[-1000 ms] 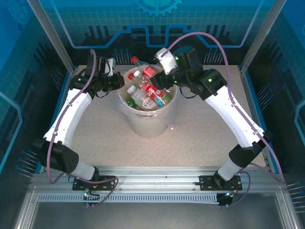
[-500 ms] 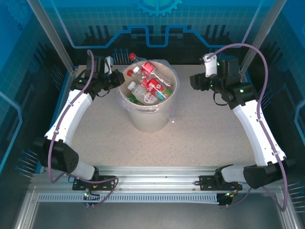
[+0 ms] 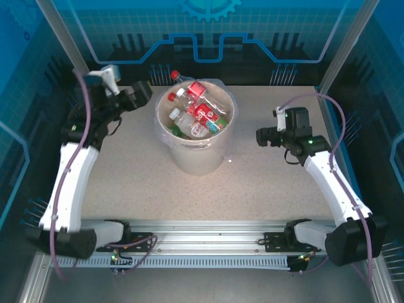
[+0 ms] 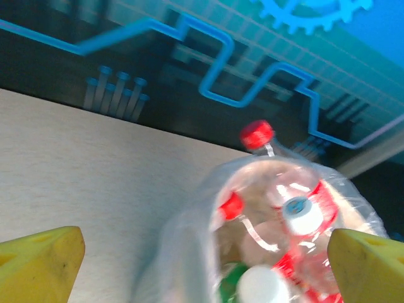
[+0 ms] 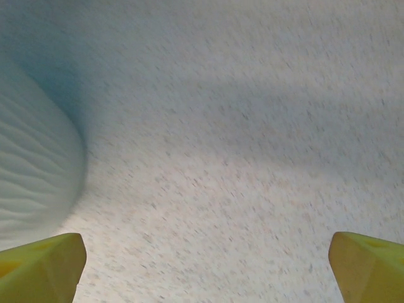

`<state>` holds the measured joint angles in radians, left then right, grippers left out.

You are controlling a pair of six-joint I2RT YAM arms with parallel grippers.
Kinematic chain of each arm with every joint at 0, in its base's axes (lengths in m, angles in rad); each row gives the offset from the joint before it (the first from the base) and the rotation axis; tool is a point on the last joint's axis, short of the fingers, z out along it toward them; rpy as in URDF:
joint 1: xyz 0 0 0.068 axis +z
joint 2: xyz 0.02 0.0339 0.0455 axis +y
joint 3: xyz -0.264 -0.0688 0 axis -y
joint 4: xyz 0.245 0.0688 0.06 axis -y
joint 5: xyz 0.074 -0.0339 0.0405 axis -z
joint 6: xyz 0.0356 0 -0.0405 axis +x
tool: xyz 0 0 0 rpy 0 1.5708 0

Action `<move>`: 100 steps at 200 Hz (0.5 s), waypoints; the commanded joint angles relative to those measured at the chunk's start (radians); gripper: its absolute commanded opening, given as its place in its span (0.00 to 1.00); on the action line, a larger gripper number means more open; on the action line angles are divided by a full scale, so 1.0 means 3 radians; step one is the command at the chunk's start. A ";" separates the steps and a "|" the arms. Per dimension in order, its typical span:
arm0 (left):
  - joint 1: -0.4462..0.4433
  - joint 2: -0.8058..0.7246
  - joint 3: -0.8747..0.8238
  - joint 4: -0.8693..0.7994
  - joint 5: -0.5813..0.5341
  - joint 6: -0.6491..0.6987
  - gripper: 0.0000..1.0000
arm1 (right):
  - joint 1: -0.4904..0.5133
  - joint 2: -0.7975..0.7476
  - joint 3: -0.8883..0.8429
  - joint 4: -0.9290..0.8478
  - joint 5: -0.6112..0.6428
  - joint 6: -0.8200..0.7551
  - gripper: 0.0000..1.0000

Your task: Put the plastic bottles in the bin

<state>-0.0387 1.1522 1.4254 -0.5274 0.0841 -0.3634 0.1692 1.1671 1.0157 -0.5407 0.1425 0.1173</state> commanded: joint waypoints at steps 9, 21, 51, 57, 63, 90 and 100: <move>0.0118 -0.0548 -0.1045 0.0195 -0.0860 0.0221 0.99 | -0.0042 -0.0145 -0.0710 0.0835 0.0348 0.0097 1.00; 0.0134 -0.0675 -0.1471 0.0338 -0.1018 0.0220 0.99 | -0.0041 -0.0149 -0.0998 0.1189 0.0421 0.0104 1.00; 0.0145 -0.0779 -0.2290 0.0792 -0.1327 0.0229 0.99 | -0.0041 0.0006 -0.1479 0.1990 0.0709 0.0085 1.00; 0.0147 -0.0791 -0.2423 0.0954 -0.1342 0.0225 0.99 | -0.0040 0.0058 -0.1524 0.2109 0.0712 0.0045 1.00; 0.0144 -0.0798 -0.2538 0.1099 -0.1353 0.0236 0.99 | -0.0042 0.0109 -0.1553 0.2200 0.0712 0.0011 1.00; 0.0144 -0.0667 -0.2877 0.1668 -0.1390 0.0294 0.99 | -0.0042 0.0358 -0.1732 0.2779 0.0755 -0.0040 1.00; 0.0144 -0.0575 -0.3001 0.1935 -0.1363 0.0370 0.99 | -0.0041 0.0441 -0.1802 0.3005 0.0774 -0.0044 1.00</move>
<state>-0.0025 0.9466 0.5758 -0.2226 -0.2836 -0.3046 0.1680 1.2541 0.5205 0.0887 0.3286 0.1196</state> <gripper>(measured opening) 0.991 0.996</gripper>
